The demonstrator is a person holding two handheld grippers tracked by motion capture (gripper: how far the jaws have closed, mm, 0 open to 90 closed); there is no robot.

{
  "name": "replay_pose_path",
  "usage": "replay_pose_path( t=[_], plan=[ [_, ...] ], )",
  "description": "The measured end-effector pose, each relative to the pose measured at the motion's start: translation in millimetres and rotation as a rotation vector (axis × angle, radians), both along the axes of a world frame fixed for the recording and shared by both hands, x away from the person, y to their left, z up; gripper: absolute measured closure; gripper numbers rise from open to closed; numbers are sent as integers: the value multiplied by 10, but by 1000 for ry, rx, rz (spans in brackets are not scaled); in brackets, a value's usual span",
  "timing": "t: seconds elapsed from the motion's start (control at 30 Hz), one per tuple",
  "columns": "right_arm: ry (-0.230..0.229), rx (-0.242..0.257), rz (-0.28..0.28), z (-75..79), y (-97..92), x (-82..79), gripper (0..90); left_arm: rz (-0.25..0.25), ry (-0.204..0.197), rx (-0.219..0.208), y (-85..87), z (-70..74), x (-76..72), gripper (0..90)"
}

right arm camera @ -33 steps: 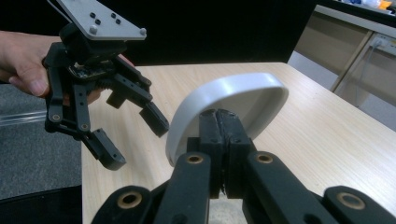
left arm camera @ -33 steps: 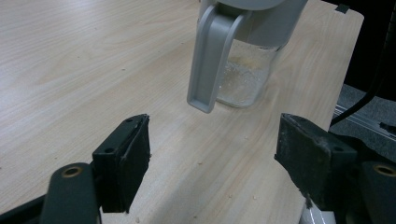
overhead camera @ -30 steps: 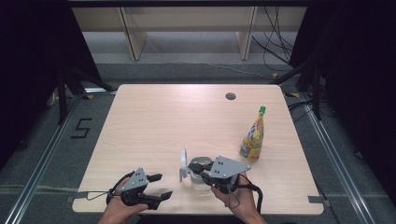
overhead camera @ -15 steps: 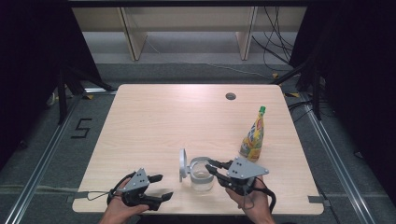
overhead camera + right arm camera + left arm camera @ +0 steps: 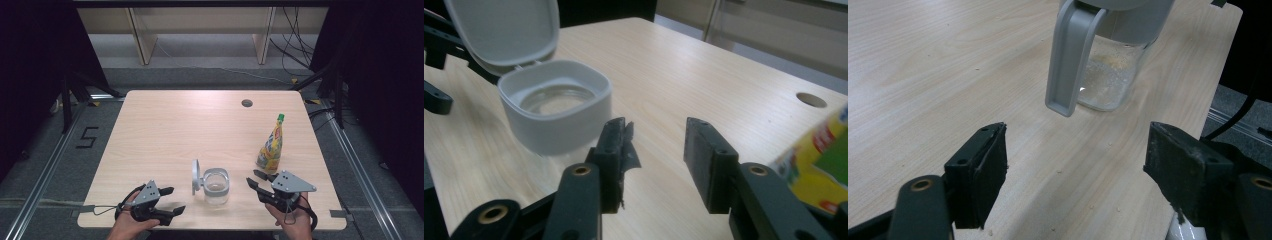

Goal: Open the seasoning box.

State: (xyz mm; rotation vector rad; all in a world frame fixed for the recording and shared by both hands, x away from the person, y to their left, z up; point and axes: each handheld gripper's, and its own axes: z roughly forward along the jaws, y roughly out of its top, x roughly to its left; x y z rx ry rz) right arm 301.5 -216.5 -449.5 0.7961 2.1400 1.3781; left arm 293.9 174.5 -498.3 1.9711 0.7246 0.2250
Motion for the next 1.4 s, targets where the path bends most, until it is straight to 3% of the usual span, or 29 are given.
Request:
replay_pose_path(
  t=[0.07, 0.13, 0.17, 0.2, 0.23, 0.27, 0.4, 0.43, 0.5, 0.6, 0.8, 0.83, 0.97, 1.0, 1.07, 1.1, 1.33, 1.37, 1.4],
  plan=[
    [-10, -19, -20, -14, -59, 7, 585, -7, -14, 4, 4, 4, 7, 236],
    [28, 7, -51, -38, -97, -12, 536, -8, -18, 8, 6, 6, 11, 232],
    [11, 1, -80, -43, -147, -3, 510, -8, -18, 8, 6, 6, 11, 231],
    [25, 4, -89, -45, -171, -9, 496, -11, -21, 17, 10, 8, 13, 231],
    [61, 11, -136, -55, -191, -44, 482, -4, -27, 11, 2, 1, 12, 230],
    [37, 6, -141, -67, -218, -22, 479, 13, -10, -2, -11, -7, -2, 230],
    [63, 13, -192, -104, -300, -9, 433, -17, -28, 30, 4, 11, 11, 229],
    [52, 7, -198, -113, -317, 7, 420, 5, -9, 17, -11, 3, -6, 229],
    [65, 7, -230, -120, -341, 13, 400, -2, -2, 13, -21, -3, -4, 229],
    [58, -1, -247, -146, -373, 48, 387, -28, -27, 40, -11, 3, 12, 229],
    [59, 17, -348, -195, -447, 161, 302, -25, -20, 28, -25, 2, 9, 229],
    [62, 22, -350, -202, -455, 195, 298, -16, -7, 46, -18, -1, 10, 229],
    [56, 24, -378, -243, -450, 325, 277, -18, -16, 50, -23, -6, 9, 229],
    [68, 39, -376, -265, -435, 352, 276, -18, 2, 19, -36, -6, -7, 229],
    [81, 19, -381, -283, -412, 379, 272, -25, -7, 27, -34, -3, -4, 230],
    [71, 4, -382, -285, -408, 389, 267, -33, -30, 38, -32, -7, 9, 230],
    [42, 9, -401, -297, -362, 474, 257, -35, -18, 34, -44, -13, 7, 230],
    [45, 9, -403, -299, -358, 494, 256, -18, 0, 31, -47, -18, -4, 230],
    [45, 13, -408, -304, -355, 510, 256, -23, -5, 51, -35, -15, 7, 230]
  ],
)
